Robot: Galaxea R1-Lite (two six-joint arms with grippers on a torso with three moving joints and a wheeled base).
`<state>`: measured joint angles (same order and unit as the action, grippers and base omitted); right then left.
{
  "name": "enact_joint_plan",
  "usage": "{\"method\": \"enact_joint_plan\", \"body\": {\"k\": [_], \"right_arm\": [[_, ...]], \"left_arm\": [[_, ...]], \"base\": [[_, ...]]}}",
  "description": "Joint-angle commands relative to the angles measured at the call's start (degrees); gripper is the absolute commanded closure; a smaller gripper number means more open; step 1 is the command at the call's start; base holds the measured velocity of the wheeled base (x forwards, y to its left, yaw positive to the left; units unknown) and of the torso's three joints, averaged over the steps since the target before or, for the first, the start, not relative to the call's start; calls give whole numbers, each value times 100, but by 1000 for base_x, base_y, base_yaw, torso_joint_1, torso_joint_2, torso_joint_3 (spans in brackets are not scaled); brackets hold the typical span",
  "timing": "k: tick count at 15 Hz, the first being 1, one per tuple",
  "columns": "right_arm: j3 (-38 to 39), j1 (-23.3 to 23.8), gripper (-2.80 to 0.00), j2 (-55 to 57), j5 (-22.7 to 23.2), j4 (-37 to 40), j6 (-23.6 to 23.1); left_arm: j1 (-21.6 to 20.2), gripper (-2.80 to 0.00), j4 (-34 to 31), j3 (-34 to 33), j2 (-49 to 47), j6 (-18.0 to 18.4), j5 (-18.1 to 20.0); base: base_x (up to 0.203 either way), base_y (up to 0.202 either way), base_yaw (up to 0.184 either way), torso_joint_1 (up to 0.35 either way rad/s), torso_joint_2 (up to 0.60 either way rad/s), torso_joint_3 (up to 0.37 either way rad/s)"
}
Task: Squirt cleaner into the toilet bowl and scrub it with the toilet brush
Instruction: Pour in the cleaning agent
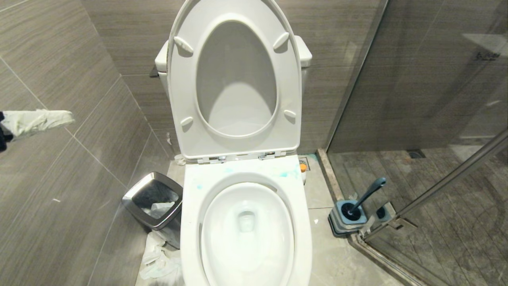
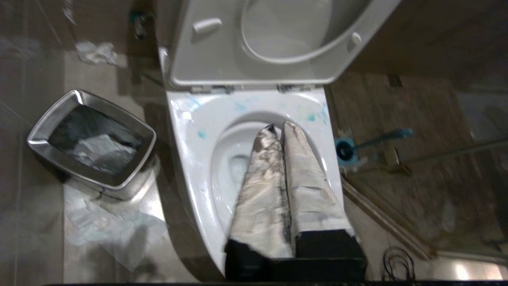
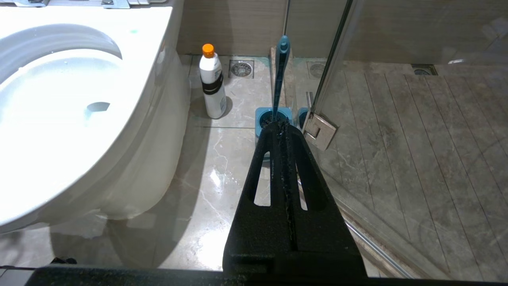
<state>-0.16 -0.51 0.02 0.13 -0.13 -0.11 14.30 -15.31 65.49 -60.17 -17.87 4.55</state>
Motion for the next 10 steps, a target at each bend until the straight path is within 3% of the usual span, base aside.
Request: {"method": "enact_joint_plan", "body": {"k": [1, 4, 6, 8, 10], "right_arm": [[3, -2, 0, 6, 4, -4, 2], [7, -2, 0, 6, 4, -4, 2], [6, -2, 0, 6, 4, -4, 2], [3, -2, 0, 6, 4, -4, 2], [-2, -2, 0, 6, 4, -4, 2]], "left_arm": [[-54, 0, 436, -1, -49, 148, -328], [-84, 0, 975, -110, 162, 886, -553], [-119, 0, 1025, -96, 290, 1252, -972], [-119, 0, 1052, -101, 375, 1325, -1192], [-667, 0, 1237, -166, 376, 1294, -1086]], "base": [[0, 0, 0, 0, 0, 0], [0, 0, 0, 0, 0, 0], [0, 0, 0, 0, 0, 0], [0, 0, 0, 0, 0, 0], [0, 0, 0, 0, 0, 0]]}}
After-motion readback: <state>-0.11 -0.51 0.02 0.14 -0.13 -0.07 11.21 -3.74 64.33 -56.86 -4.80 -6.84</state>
